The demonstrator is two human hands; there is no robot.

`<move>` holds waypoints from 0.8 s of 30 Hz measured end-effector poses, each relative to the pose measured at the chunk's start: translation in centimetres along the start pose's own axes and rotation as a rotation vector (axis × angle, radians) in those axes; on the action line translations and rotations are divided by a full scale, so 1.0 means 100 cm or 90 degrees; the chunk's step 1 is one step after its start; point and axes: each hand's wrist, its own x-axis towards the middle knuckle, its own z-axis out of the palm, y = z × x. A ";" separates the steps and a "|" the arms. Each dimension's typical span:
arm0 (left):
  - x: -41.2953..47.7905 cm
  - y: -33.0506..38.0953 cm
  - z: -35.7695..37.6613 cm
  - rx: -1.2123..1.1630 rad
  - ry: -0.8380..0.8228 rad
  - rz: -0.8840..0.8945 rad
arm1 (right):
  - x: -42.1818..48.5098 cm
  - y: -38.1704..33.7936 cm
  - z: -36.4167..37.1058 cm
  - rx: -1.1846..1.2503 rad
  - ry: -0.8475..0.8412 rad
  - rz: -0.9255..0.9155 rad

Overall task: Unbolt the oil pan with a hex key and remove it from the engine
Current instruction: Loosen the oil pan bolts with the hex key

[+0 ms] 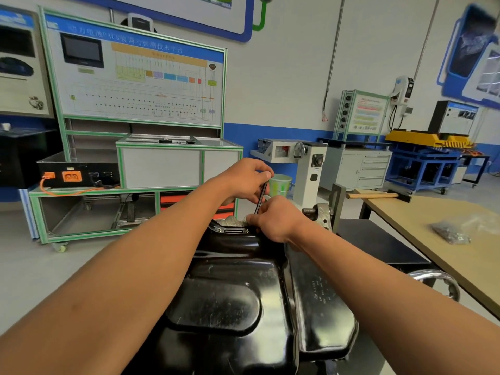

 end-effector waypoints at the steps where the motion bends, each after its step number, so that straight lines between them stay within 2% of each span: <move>1: -0.001 0.000 -0.001 -0.008 -0.008 -0.008 | 0.000 -0.002 0.000 -0.015 -0.003 -0.004; 7: -0.010 -0.002 -0.017 -0.097 -0.007 -0.064 | 0.001 -0.008 0.000 -0.102 -0.021 -0.037; 10: -0.030 -0.016 -0.050 -0.201 0.021 -0.135 | 0.003 -0.015 0.000 -0.153 -0.046 -0.071; 12: -0.044 -0.021 -0.067 -0.193 0.006 -0.181 | 0.001 -0.016 0.000 -0.179 -0.055 -0.104; 16: -0.057 -0.019 -0.091 -0.010 -0.045 -0.278 | 0.002 -0.017 -0.005 -0.242 -0.099 -0.158; 21: -0.066 -0.006 -0.099 0.262 -0.192 -0.411 | 0.009 -0.022 -0.014 -0.274 -0.184 -0.207; 24: -0.068 -0.002 -0.095 0.325 -0.213 -0.431 | 0.010 -0.023 -0.018 -0.287 -0.229 -0.223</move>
